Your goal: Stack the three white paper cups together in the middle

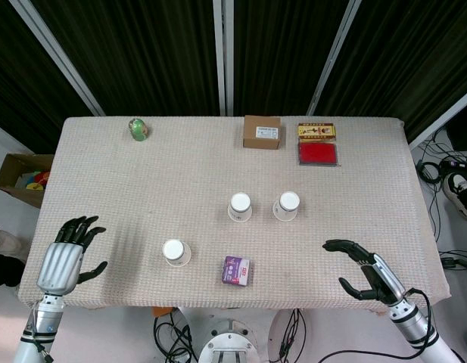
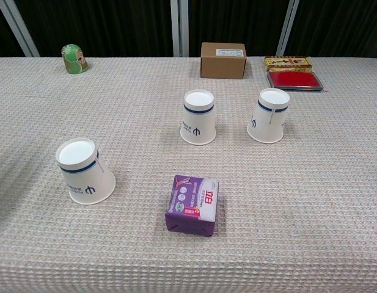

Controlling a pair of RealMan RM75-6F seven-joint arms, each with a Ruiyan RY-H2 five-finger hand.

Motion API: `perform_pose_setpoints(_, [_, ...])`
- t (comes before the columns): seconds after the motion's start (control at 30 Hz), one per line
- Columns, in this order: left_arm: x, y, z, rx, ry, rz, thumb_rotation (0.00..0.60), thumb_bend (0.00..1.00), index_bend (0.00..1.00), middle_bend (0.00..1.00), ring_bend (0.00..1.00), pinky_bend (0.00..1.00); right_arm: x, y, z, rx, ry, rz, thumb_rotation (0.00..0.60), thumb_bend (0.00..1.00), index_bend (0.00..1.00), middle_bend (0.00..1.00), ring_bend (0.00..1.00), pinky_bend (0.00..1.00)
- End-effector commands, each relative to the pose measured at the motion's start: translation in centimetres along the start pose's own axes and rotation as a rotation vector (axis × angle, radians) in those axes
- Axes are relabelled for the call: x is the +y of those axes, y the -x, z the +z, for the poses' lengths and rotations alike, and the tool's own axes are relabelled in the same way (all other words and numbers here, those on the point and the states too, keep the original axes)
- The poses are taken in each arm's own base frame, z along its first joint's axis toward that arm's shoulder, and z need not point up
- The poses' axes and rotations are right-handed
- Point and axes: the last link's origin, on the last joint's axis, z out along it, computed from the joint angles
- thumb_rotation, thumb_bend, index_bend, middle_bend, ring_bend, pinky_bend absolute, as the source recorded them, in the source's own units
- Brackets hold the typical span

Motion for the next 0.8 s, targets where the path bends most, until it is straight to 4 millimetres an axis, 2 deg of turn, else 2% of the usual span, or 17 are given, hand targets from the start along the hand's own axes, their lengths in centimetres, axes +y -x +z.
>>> perform_pose_setpoints(0.03, [0.0, 0.0, 0.0, -0.001, 0.000, -0.001, 0.600, 0.17, 0.28, 0.15, 0.11, 0.13, 0.0, 0.0, 0.0, 0.002, -0.001, -0.001, 0.600, 0.34, 0.23, 0.26, 0.14, 0.25])
perform_pose_setpoints(0.2, [-0.1, 0.1, 0.0, -0.004, -0.002, 0.001, 0.600, 0.17, 0.28, 0.15, 0.10, 0.13, 0.1, -0.2, 0.2, 0.007, 0.007, -0.017, 0.600, 0.34, 0.23, 0.26, 0.14, 0.25])
perform_pose_setpoints(0.27, [-0.2, 0.0, 0.0, -0.001, -0.005, -0.001, 0.600, 0.17, 0.28, 0.15, 0.11, 0.13, 0.2, -0.5, 0.4, 0.017, 0.021, -0.077, 0.600, 0.34, 0.23, 0.26, 0.14, 0.25])
perform_pose_setpoints(0.3, [-0.2, 0.0, 0.0, 0.001, -0.007, -0.001, 0.600, 0.17, 0.28, 0.15, 0.10, 0.13, 0.2, -0.9, 0.7, 0.033, 0.036, -0.137, 0.600, 0.34, 0.23, 0.26, 0.14, 0.25])
perform_pose_setpoints(0.37, [-0.3, -0.1, 0.1, 0.004, -0.008, 0.001, 0.600, 0.17, 0.28, 0.15, 0.11, 0.13, 0.3, -1.9, 1.7, 0.089, 0.082, -0.382, 0.600, 0.34, 0.23, 0.26, 0.14, 0.25])
perform_pose_setpoints(0.43, [-0.4, -0.2, 0.1, 0.005, -0.006, 0.003, 0.600, 0.17, 0.28, 0.15, 0.10, 0.13, 0.1, -2.7, 3.2, 0.107, 0.146, -0.678, 0.600, 0.34, 0.23, 0.26, 0.14, 0.25])
perform_pose_setpoints(0.57, [-0.5, -0.2, 0.2, 0.005, -0.004, 0.004, 0.600, 0.17, 0.28, 0.15, 0.10, 0.13, -0.9, -3.8, 7.0, 0.106, 0.245, -1.035, 0.600, 0.29, 0.22, 0.25, 0.14, 0.25])
perform_pose_setpoints(0.67, [-0.7, -0.2, -0.1, 0.010, -0.015, 0.005, 0.600, 0.17, 0.28, 0.15, 0.10, 0.13, -1.2, -4.1, 9.7, 0.074, 0.320, -1.223, 0.600, 0.23, 0.21, 0.23, 0.14, 0.19])
perform_pose_setpoints(0.8, [-1.2, -0.4, -0.5, 0.014, -0.038, 0.005, 0.600, 0.17, 0.28, 0.15, 0.11, 0.13, -0.6, -4.1, 12.7, 0.026, 0.400, -1.313, 0.600, 0.20, 0.20, 0.21, 0.13, 0.16])
